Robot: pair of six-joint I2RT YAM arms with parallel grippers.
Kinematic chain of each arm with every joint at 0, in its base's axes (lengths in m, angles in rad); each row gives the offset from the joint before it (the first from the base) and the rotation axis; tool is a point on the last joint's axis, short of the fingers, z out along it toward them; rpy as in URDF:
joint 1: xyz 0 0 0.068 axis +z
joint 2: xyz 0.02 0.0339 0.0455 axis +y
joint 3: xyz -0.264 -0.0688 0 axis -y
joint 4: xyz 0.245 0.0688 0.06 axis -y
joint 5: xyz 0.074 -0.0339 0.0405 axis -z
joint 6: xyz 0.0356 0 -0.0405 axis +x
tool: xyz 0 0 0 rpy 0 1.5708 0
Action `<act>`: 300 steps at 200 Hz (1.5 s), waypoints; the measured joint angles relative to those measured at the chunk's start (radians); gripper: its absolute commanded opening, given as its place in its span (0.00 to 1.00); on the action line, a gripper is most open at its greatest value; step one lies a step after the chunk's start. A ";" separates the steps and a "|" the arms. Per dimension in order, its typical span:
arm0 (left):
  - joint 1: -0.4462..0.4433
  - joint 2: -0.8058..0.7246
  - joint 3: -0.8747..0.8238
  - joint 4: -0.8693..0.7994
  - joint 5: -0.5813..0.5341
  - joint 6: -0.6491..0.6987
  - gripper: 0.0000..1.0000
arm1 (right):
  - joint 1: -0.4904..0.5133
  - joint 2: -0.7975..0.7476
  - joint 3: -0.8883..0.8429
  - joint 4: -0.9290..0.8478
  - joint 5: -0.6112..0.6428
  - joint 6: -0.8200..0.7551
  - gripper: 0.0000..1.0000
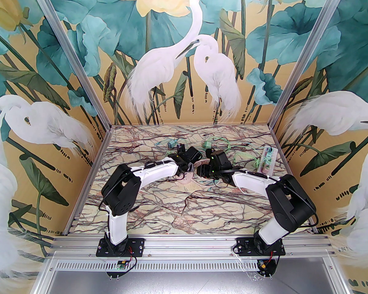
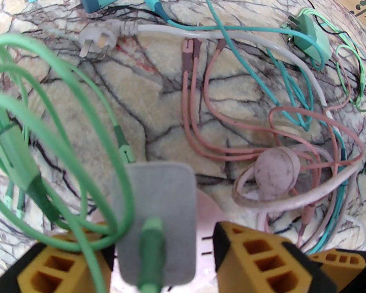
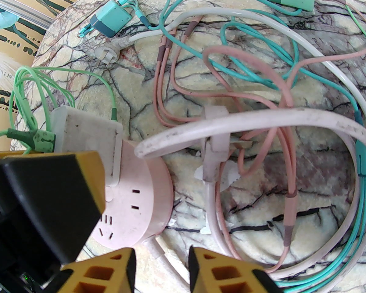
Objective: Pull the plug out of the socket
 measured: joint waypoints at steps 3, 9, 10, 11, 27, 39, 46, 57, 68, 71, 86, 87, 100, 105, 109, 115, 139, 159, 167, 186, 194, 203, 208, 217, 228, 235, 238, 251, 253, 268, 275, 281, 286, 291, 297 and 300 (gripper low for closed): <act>0.000 0.003 0.004 0.000 -0.002 0.007 0.50 | 0.000 0.000 0.000 0.000 0.000 0.000 0.36; 0.000 0.012 0.011 -0.001 -0.008 0.010 0.50 | 0.000 0.000 0.000 0.000 0.000 0.000 0.37; 0.000 0.013 0.012 -0.001 -0.009 0.012 0.50 | 0.000 0.000 0.000 0.000 0.000 0.000 0.36; 0.000 0.014 0.013 -0.001 -0.010 0.013 0.49 | 0.000 0.000 0.000 0.000 0.000 0.000 0.36; 0.000 0.034 0.032 -0.006 -0.024 0.020 0.46 | 0.000 0.000 0.000 0.000 0.000 0.000 0.36; 0.001 0.045 0.045 -0.007 -0.031 0.027 0.44 | 0.000 0.000 0.000 0.000 -0.001 0.000 0.37; 0.001 0.049 0.049 -0.006 -0.033 0.028 0.39 | 0.000 0.000 0.000 0.000 -0.001 0.000 0.36; 0.002 0.052 0.052 -0.006 -0.037 0.038 0.31 | 0.000 0.000 0.000 0.000 -0.003 0.000 0.36; 0.004 0.052 0.055 -0.007 -0.038 0.040 0.25 | 0.000 0.000 0.000 0.000 -0.004 0.000 0.36; 0.005 0.052 0.055 -0.008 -0.038 0.046 0.24 | 0.000 0.000 0.000 0.000 -0.005 0.000 0.36; 0.006 0.052 0.055 -0.008 -0.036 0.047 0.23 | 0.000 0.000 0.000 0.003 -0.012 0.000 0.36; 0.006 0.052 0.055 -0.008 -0.036 0.047 0.23 | 0.000 0.000 0.000 0.005 -0.015 0.000 0.36; 0.006 0.050 0.050 -0.005 -0.036 0.048 0.23 | 0.000 0.000 -0.002 0.023 -0.039 0.004 0.35; 0.006 0.046 0.043 0.000 -0.035 0.049 0.23 | 0.000 0.000 -0.002 0.031 -0.049 0.007 0.34; 0.006 0.042 0.037 0.004 -0.035 0.051 0.23 | 0.000 0.000 -0.002 0.039 -0.061 0.009 0.32; 0.006 0.032 0.023 0.008 -0.032 0.054 0.23 | 0.000 0.001 -0.002 0.050 -0.080 0.016 0.29; 0.007 -0.013 -0.035 0.009 -0.028 0.071 0.23 | 0.002 0.027 0.003 0.103 -0.158 0.061 0.26; 0.007 -0.042 -0.071 0.006 -0.029 0.082 0.23 | 0.005 0.073 0.024 0.112 -0.192 0.090 0.27; 0.008 -0.048 -0.079 0.005 -0.029 0.084 0.23 | 0.005 0.091 0.034 0.112 -0.199 0.098 0.29; 0.013 -0.060 -0.094 0.005 -0.029 0.087 0.23 | 0.005 0.142 0.063 0.113 -0.219 0.119 0.31; 0.015 -0.062 -0.098 0.005 -0.029 0.087 0.23 | 0.005 0.163 0.074 0.114 -0.227 0.127 0.32; 0.017 -0.063 -0.098 0.005 -0.029 0.087 0.23 | 0.005 0.191 0.085 0.117 -0.236 0.137 0.33; 0.018 -0.063 -0.098 0.005 -0.029 0.087 0.23 | 0.007 0.205 0.091 0.117 -0.238 0.139 0.34; 0.019 -0.063 -0.098 0.005 -0.028 0.087 0.22 | 0.007 0.229 0.100 0.119 -0.242 0.145 0.34; 0.019 -0.063 -0.098 0.005 -0.029 0.087 0.22 | 0.008 0.257 0.112 0.120 -0.245 0.152 0.35; 0.019 -0.063 -0.098 0.005 -0.028 0.087 0.22 | 0.009 0.272 0.119 0.120 -0.249 0.158 0.36; 0.019 -0.063 -0.098 0.006 -0.028 0.087 0.22 | 0.009 0.278 0.122 0.121 -0.252 0.161 0.37; 0.019 -0.063 -0.098 0.006 -0.028 0.086 0.22 | 0.013 0.302 0.133 0.135 -0.266 0.172 0.41; 0.019 -0.063 -0.098 0.006 -0.028 0.086 0.22 | 0.013 0.304 0.134 0.136 -0.266 0.172 0.41; 0.023 -0.063 -0.099 0.005 -0.029 0.079 0.22 | 0.015 0.322 0.145 0.150 -0.277 0.184 0.42; 0.026 -0.063 -0.099 0.005 -0.029 0.079 0.22 | 0.015 0.330 0.150 0.158 -0.282 0.188 0.42; 0.029 -0.063 -0.099 0.005 -0.029 0.076 0.22 | 0.016 0.339 0.156 0.164 -0.288 0.191 0.42; 0.032 -0.063 -0.100 0.005 -0.030 0.074 0.22 | 0.017 0.344 0.160 0.168 -0.292 0.194 0.42; 0.034 -0.063 -0.101 0.005 -0.030 0.072 0.22 | 0.018 0.348 0.163 0.172 -0.293 0.198 0.42; 0.036 -0.063 -0.101 0.005 -0.030 0.071 0.22 | 0.019 0.352 0.166 0.174 -0.294 0.202 0.42; 0.037 -0.063 -0.101 0.005 -0.030 0.071 0.22 | 0.020 0.353 0.167 0.176 -0.295 0.206 0.43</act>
